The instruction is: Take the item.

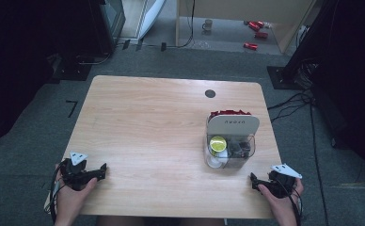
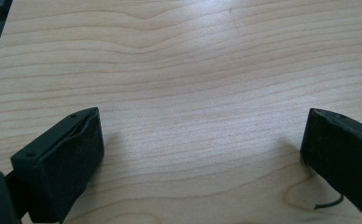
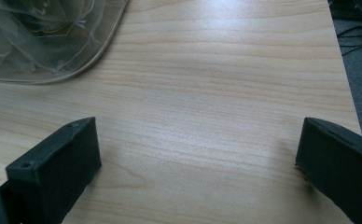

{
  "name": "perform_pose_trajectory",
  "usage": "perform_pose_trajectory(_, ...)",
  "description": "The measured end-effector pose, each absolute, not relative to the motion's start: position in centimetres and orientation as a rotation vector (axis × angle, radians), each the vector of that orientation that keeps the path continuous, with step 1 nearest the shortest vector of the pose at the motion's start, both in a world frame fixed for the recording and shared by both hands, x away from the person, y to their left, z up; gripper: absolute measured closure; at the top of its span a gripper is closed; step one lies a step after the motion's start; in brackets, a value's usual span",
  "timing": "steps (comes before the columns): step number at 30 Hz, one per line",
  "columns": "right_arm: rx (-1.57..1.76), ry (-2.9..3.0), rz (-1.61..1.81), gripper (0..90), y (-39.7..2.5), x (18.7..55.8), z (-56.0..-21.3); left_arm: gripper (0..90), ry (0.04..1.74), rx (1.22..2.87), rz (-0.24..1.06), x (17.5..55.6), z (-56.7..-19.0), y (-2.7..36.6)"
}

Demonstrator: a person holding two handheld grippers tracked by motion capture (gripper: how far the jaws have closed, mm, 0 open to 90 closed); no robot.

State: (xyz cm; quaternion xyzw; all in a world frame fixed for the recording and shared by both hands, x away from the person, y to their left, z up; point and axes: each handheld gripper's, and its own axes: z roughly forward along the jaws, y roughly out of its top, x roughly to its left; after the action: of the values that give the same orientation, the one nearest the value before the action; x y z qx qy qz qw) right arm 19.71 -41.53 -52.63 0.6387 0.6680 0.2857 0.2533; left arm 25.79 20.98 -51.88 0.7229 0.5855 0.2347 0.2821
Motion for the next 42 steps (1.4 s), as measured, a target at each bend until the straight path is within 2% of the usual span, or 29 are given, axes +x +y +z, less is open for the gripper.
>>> perform_pose_trajectory(6, 1.741, 1.829, 0.718, 3.8, -41.1, 20.4, -51.4, 0.0, 1.568, 1.936, 0.629, 25.8, -51.9, 21.0)
perform_pose_trajectory(11, 1.718, 1.748, 0.804, 7.5, -41.0, 20.6, -48.8, 0.0, 1.558, 1.943, 0.626, 26.0, -51.9, 20.9)
perform_pose_trajectory(14, 1.711, 1.691, 0.869, 12.9, -41.1, 20.6, -47.0, 0.0, 1.547, 1.95, 0.621, 26.1, -51.9, 20.7)
perform_pose_trajectory(27, 1.529, 1.679, 1.149, 17.9, -38.3, 23.2, -40.4, 0.0, 1.561, 1.941, 0.628, 26.3, -51.9, 20.7)
perform_pose_trajectory(37, 1.489, 1.671, 1.281, 17.9, -37.2, 25.3, -41.0, 0.0, 1.561, 1.941, 0.628, 26.3, -51.9, 20.7)
perform_pose_trajectory(42, 1.468, 1.708, 1.336, 12.9, -37.1, 26.3, -41.7, 0.0, 1.561, 1.941, 0.628, 26.3, -51.9, 20.7)
